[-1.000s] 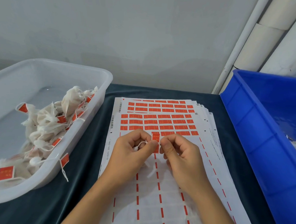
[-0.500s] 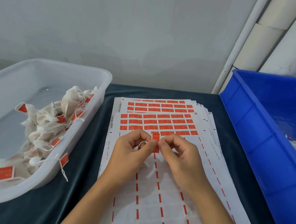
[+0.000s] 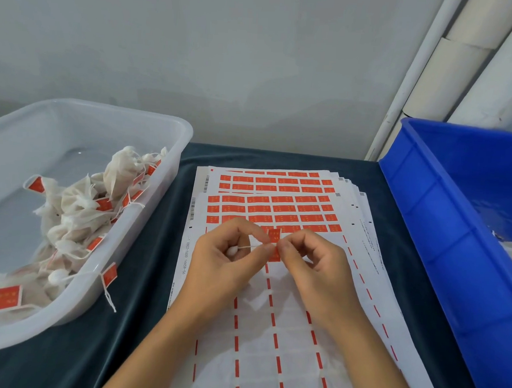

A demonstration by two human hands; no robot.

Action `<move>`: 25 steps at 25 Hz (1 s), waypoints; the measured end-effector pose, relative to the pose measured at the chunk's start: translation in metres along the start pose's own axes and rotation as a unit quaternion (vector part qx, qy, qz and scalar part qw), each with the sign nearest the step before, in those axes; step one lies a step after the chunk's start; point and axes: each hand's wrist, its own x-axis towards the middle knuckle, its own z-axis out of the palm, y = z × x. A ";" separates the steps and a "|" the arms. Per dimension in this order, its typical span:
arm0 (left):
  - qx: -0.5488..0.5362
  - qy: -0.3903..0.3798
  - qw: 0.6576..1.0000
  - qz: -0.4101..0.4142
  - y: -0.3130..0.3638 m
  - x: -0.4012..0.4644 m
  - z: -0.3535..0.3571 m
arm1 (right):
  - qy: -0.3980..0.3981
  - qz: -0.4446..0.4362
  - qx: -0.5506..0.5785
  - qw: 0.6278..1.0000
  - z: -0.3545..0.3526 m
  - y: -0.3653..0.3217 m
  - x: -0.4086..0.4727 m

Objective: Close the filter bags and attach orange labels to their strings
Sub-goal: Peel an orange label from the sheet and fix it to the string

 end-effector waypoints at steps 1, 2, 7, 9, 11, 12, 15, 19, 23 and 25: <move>0.000 -0.002 1.000 -0.004 -0.001 0.000 0.000 | -0.005 -0.002 -0.002 1.000 -0.001 -0.001 0.000; 0.001 -0.006 1.000 -0.008 -0.002 0.000 0.000 | -0.008 -0.006 -0.001 1.000 -0.002 -0.002 0.000; 0.058 0.002 0.998 -0.024 -0.005 -0.001 0.003 | 0.004 -0.008 -0.020 1.000 -0.008 -0.004 0.001; 0.077 0.008 0.997 -0.029 -0.006 -0.002 0.005 | 0.013 -0.008 -0.038 0.999 -0.008 -0.002 0.001; 0.087 0.008 0.996 -0.031 -0.007 -0.001 0.006 | 0.027 -0.013 -0.043 0.999 -0.007 -0.002 0.001; 0.091 0.008 0.995 -0.032 -0.007 -0.001 0.006 | 0.037 -0.016 -0.041 0.998 -0.007 -0.002 0.001; 0.105 0.004 0.994 -0.040 -0.008 0.000 0.005 | 0.063 -0.020 -0.029 0.997 -0.008 -0.004 0.000; 0.097 -0.008 0.994 -0.056 -0.008 0.001 0.004 | 0.064 -0.020 -0.020 0.998 -0.007 -0.004 0.001; 0.053 -0.034 0.995 -0.074 -0.005 0.004 -0.001 | 0.042 -0.011 0.002 0.999 -0.005 -0.004 0.001; 0.039 -0.049 0.994 -0.085 -0.003 0.006 -0.003 | 0.039 -0.007 0.007 0.999 -0.005 -0.004 0.001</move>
